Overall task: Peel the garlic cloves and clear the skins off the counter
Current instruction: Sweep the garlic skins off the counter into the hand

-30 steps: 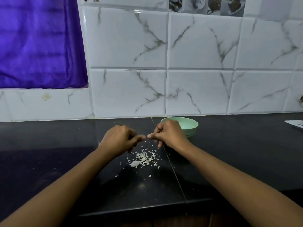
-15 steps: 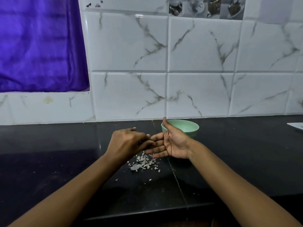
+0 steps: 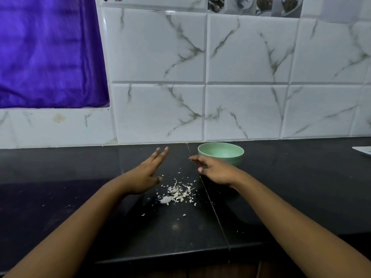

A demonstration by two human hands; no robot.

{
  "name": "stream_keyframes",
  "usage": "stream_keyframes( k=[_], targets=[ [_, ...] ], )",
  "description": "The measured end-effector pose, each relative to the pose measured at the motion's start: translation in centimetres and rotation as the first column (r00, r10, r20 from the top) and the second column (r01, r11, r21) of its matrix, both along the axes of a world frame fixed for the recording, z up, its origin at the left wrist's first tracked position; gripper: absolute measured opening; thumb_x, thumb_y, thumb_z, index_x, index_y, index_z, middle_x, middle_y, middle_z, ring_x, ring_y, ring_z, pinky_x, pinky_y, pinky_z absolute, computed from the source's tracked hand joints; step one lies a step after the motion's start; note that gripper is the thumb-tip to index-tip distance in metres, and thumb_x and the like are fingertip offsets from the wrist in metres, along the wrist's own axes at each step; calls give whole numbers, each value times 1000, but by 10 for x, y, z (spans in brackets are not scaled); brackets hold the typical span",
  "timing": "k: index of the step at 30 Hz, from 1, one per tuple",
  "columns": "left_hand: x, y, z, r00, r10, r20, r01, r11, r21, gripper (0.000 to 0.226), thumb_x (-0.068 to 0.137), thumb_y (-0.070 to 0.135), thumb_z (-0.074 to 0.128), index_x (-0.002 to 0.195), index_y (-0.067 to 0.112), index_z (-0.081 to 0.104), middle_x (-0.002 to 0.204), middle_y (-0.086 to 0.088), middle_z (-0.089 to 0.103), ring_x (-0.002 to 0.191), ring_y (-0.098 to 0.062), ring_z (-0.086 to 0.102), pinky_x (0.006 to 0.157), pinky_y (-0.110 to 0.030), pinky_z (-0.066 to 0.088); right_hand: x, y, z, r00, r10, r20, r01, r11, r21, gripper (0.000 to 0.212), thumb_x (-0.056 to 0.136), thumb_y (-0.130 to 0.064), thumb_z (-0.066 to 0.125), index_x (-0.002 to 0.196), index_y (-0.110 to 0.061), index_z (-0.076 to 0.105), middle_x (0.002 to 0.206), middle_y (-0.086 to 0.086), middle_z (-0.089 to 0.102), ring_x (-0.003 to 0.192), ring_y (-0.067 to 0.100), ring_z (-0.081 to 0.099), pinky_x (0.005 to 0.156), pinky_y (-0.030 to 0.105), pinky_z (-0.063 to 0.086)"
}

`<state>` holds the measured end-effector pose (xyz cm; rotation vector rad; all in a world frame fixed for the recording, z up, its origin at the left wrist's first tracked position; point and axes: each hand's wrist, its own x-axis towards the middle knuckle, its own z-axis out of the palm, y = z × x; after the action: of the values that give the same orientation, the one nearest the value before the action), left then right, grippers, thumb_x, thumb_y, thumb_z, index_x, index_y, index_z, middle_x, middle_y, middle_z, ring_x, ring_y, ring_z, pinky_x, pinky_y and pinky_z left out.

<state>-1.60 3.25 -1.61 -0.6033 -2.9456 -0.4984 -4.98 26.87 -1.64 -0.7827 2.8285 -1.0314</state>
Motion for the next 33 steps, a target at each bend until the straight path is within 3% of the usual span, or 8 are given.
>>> stream_keyframes(
  k=[4,9,15,21,24,28,31,33],
  targets=[
    [25,-31,6,906,351,235,-291,922,-256,65,99,50,30,151,13,22,158,-8,20,145,-20,22,114,-28,17,-3,-5,-10,994,-15,107,-24,934,358,66,99,-52,22,152,-14,11,160,1,8,146,14,7,116,30,4],
    [94,-4,-29,860,464,212,-375,857,-354,103,71,78,5,152,14,-5,160,-7,-10,147,-24,-7,118,-44,3,21,0,-23,973,164,159,-208,925,318,59,100,-49,14,152,-21,12,158,-10,6,143,2,3,113,23,-2],
    [68,41,-19,942,236,239,-183,957,-224,75,93,61,8,152,16,-4,160,-3,-10,147,-15,-8,117,-45,-5,19,-6,-6,982,126,140,-131,991,30,59,97,-52,23,147,-22,34,152,-12,28,138,3,25,112,20,15],
    [-9,-4,-24,898,401,181,-350,901,-257,70,99,55,14,152,11,3,161,-5,-3,148,-19,-4,117,-46,0,-24,-37,-22,996,36,84,-59,956,287,55,103,-45,16,150,-17,20,159,4,12,146,17,10,116,27,5],
    [-5,-2,-25,950,174,258,-137,978,-155,65,98,54,18,152,19,9,161,2,2,147,-11,-1,119,-40,-1,-24,-44,-18,992,83,97,-109,945,309,57,102,-47,15,150,-19,19,159,1,12,146,13,8,115,25,3],
    [25,-13,-2,893,-180,413,19,931,365,60,79,72,40,118,32,63,125,18,60,115,11,52,104,-10,32,-4,-23,-10,961,218,169,-250,948,196,55,100,-48,15,141,-24,44,146,-5,41,132,8,39,106,17,24],
    [11,-25,4,988,-33,148,-45,870,492,48,96,45,36,126,16,59,133,7,54,121,5,46,104,-9,26,-6,-14,-7,972,177,155,-165,982,-90,55,101,-44,17,134,-16,52,140,0,51,125,8,47,104,17,33],
    [5,-27,-1,990,50,133,-90,946,312,51,100,40,29,142,15,42,151,2,35,138,-6,29,111,-18,16,-14,-19,-4,990,82,111,-84,996,17,58,100,-50,19,139,-17,46,147,1,42,134,11,38,114,27,23]
  ],
)
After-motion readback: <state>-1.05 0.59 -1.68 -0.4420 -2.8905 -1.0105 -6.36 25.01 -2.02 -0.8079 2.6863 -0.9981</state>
